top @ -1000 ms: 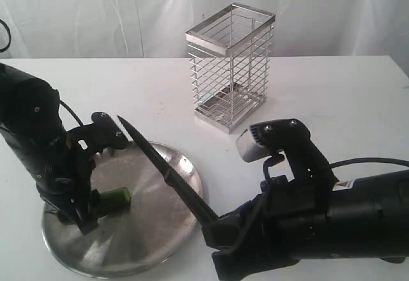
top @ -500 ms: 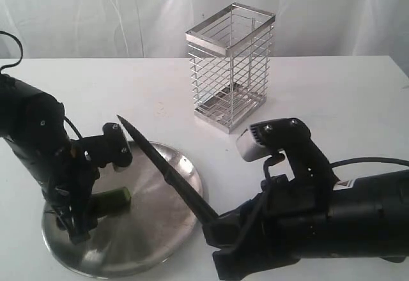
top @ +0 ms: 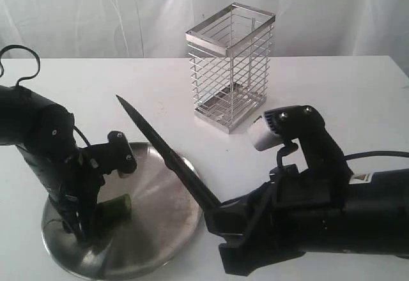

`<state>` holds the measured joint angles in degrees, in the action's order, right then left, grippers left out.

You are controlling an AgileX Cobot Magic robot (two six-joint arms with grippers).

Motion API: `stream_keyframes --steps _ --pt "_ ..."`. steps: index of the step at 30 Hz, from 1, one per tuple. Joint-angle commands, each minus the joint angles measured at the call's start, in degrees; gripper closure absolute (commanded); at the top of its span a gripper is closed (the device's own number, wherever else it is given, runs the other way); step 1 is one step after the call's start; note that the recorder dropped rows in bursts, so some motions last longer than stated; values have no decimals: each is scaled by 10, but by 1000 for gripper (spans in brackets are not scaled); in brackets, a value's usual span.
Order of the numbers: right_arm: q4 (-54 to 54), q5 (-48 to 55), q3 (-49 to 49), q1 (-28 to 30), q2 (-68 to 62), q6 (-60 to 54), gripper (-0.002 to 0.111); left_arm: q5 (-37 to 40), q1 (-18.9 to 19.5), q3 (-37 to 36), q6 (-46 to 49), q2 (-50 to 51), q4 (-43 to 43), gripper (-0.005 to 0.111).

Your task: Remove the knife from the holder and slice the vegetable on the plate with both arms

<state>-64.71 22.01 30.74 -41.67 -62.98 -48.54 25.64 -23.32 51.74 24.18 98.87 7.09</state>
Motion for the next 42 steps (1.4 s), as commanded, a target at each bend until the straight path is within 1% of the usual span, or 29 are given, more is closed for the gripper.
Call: stream_keyframes --steps 1,7,10,15,18,24,29,31,32,34,36,38,42 --pt "-1 -2 2 -1 6 -7 108 12 -2 -5 -41 7 -2 69" --pt "-1 -2 2 -1 6 -2 108 21 -2 -3 -79 4 -2 106" --pt "-1 -6 2 -1 6 -3 108 34 -2 4 -96 -6 -2 107" --pt "3 -31 2 -1 6 -3 108 85 -2 38 -156 -31 -2 107" --pt "5 -50 2 -1 6 -3 108 107 -2 48 -167 -38 -15 107" --pt "34 -83 2 0 6 4 108 104 -2 48 -164 -29 -111 107" --pt "56 -97 2 0 6 12 108 100 -2 48 -165 -15 -148 107" --pt "61 -96 2 0 6 12 108 100 -2 48 -167 -4 -160 104" --pt "64 -96 1 0 6 13 108 99 -2 48 -168 2 -166 100" --pt "64 -97 1 0 6 13 108 90 -2 48 -174 14 -173 90" --pt "72 -104 1 2 6 14 108 83 -2 48 -182 22 -172 76" --pt "86 -104 1 13 6 26 108 83 -2 48 -182 23 -169 67" --pt "139 -74 1 35 6 72 108 87 -1 49 -182 22 -169 59"
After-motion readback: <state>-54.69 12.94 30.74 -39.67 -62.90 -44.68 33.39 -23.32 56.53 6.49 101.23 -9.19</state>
